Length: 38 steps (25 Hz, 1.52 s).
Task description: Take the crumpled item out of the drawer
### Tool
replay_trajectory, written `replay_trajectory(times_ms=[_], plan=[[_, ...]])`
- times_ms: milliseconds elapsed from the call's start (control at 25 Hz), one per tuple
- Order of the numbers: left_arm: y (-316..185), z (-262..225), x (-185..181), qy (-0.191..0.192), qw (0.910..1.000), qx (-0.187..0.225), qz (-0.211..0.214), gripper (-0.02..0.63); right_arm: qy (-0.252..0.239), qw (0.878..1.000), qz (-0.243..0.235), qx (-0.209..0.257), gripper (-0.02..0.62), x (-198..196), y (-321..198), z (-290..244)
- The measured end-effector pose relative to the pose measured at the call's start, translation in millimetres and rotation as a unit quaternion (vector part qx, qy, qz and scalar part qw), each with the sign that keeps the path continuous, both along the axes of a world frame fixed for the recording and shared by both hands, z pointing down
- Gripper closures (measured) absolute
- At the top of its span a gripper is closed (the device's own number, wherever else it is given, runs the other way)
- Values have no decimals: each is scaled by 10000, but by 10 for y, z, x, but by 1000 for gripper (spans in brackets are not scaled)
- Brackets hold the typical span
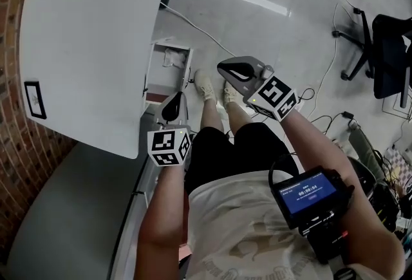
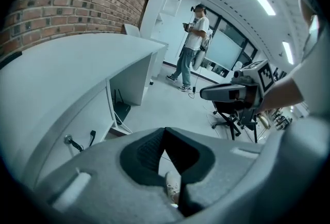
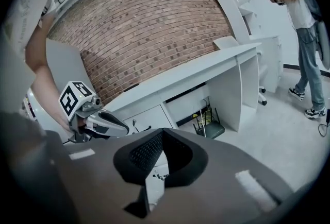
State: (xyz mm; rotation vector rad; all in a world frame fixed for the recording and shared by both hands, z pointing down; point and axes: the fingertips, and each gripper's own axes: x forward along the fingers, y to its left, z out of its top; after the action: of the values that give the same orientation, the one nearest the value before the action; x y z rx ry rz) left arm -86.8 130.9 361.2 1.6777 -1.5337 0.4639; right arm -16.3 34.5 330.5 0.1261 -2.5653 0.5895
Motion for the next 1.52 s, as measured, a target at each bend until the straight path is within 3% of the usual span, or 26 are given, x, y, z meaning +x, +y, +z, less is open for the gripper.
replay_trajectory(times_ms=[480,1080,1520], plan=[[-16,786,-111,-174,9990,-376,-175,601,-74,9996,127,-250,588,-47,7,554],[-159,1590,-311,-456,9947,-863,322,601,-107,9985,352,-402,588,2,-227,1162],[-221,2220,-457,-493,9890,-1392,127,589,-277,9970,404,-600,588,-61,-288,1448]])
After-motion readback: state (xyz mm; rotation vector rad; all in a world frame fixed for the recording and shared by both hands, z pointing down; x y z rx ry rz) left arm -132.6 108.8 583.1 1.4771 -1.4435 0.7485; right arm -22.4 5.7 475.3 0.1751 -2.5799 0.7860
